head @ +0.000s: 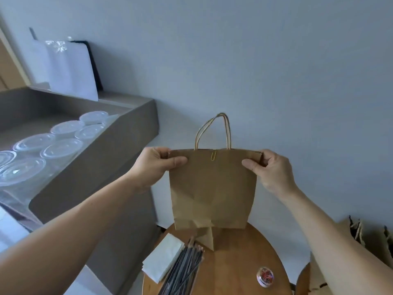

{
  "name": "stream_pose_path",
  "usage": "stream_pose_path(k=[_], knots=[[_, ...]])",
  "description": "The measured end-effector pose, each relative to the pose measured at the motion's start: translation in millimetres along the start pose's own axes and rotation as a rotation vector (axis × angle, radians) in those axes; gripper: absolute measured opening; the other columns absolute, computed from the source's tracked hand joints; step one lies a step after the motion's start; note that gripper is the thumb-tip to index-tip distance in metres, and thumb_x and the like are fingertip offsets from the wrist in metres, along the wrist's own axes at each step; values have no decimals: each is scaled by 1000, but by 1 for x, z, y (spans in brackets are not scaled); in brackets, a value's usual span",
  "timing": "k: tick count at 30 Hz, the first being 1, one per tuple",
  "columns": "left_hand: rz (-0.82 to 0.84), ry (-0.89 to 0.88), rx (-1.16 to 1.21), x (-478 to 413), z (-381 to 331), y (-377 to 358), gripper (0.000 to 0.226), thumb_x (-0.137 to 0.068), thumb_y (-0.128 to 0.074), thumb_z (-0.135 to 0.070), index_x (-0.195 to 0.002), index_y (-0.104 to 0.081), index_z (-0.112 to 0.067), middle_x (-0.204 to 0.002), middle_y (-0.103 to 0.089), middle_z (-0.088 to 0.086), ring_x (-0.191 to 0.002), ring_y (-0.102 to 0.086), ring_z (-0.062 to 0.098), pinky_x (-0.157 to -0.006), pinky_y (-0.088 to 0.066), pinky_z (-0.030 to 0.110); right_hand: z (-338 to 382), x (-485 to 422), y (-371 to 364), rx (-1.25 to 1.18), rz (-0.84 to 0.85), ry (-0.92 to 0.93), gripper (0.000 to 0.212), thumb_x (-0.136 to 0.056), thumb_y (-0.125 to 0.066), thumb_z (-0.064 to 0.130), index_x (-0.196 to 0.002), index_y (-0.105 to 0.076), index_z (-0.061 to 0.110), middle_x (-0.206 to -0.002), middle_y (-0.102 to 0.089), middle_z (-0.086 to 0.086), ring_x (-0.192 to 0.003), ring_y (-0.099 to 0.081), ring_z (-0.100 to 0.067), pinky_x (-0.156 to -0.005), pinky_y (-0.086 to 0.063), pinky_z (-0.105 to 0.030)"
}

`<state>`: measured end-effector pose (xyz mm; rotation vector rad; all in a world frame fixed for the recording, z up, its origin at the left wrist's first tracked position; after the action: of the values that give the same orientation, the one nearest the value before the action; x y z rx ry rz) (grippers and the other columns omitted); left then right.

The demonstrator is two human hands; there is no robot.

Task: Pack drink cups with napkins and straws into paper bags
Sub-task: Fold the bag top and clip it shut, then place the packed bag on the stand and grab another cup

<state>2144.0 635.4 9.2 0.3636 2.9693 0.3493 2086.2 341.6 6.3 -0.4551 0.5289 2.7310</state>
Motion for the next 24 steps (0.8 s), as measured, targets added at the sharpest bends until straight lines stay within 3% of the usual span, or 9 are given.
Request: stream_pose_path(k=[2,4,6,11,15,19,21,24], knots=[[-81,-64,121,1,-25,30,21,-82,-77,-18,-93,-75,0,-93,-76,15,-84,-72,22,-81,-56,34,36,-20,-14,-49,-34,64,9,-81,-80,16,-84,-73,12,-79,-74,-1,-68,-64,-4,-65,-51,-17],[-138,-138,212,4,-50,59,27,-85,-72,-18,-100,-72,4,-96,-75,18,-89,-71,27,-84,-57,37,77,-36,-30,-76,-54,135,7,-83,-79,16,-83,-72,20,-77,-74,9,-69,-66,0,-66,-53,-14],[-198,-226,273,11,-75,94,22,-90,-68,-13,-101,-70,7,-88,-77,10,-81,-73,19,-77,-58,29,118,-49,-50,-103,-62,205,15,-84,-78,17,-82,-70,29,-76,-73,19,-70,-67,5,-64,-51,-10],[-279,-352,158,31,-117,187,17,-93,-67,-20,-82,-80,-21,-86,-77,1,-76,-72,12,-71,-57,22,205,-63,-108,-169,-69,298,17,-83,-78,20,-84,-71,35,-83,-74,20,-79,-70,1,-67,-53,-11],[-309,-356,165,42,-133,259,16,-93,-68,-24,-89,-79,-13,-91,-75,14,-79,-67,22,-74,-59,35,254,-66,-160,-223,-70,320,16,-83,-78,20,-82,-72,35,-87,-75,17,-83,-72,-4,-74,-56,-22],[-396,-438,110,55,-151,328,17,-93,-68,-24,-85,-78,-13,-80,-72,6,-69,-63,16,-58,-52,22,297,-70,-214,-266,-48,336,14,-84,-76,20,-82,-72,33,-85,-75,16,-79,-71,-3,-66,-55,-21],[-426,-463,99,61,-155,359,16,-93,-69,-24,-81,-78,-18,-78,-73,4,-66,-63,15,-58,-50,24,318,-73,-242,-283,-20,349,15,-85,-75,18,-82,-72,33,-83,-75,17,-77,-70,0,-61,-53,-15],[-489,-489,12,66,-161,404,17,-92,-70,-27,-77,-78,-25,-77,-73,-3,-66,-62,11,-62,-48,22,344,-84,-281,-299,13,353,13,-86,-75,17,-84,-72,30,-83,-75,15,-76,-70,-1,-61,-54,-18]])
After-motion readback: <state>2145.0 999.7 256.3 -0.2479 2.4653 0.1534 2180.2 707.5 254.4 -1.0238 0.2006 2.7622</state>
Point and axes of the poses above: each hand's wrist, its own x-axis away from the middle knuckle, its own y-axis out of the back of the hand, z = x × y, the point moved 7 cm from there along -x, towards the middle knuckle
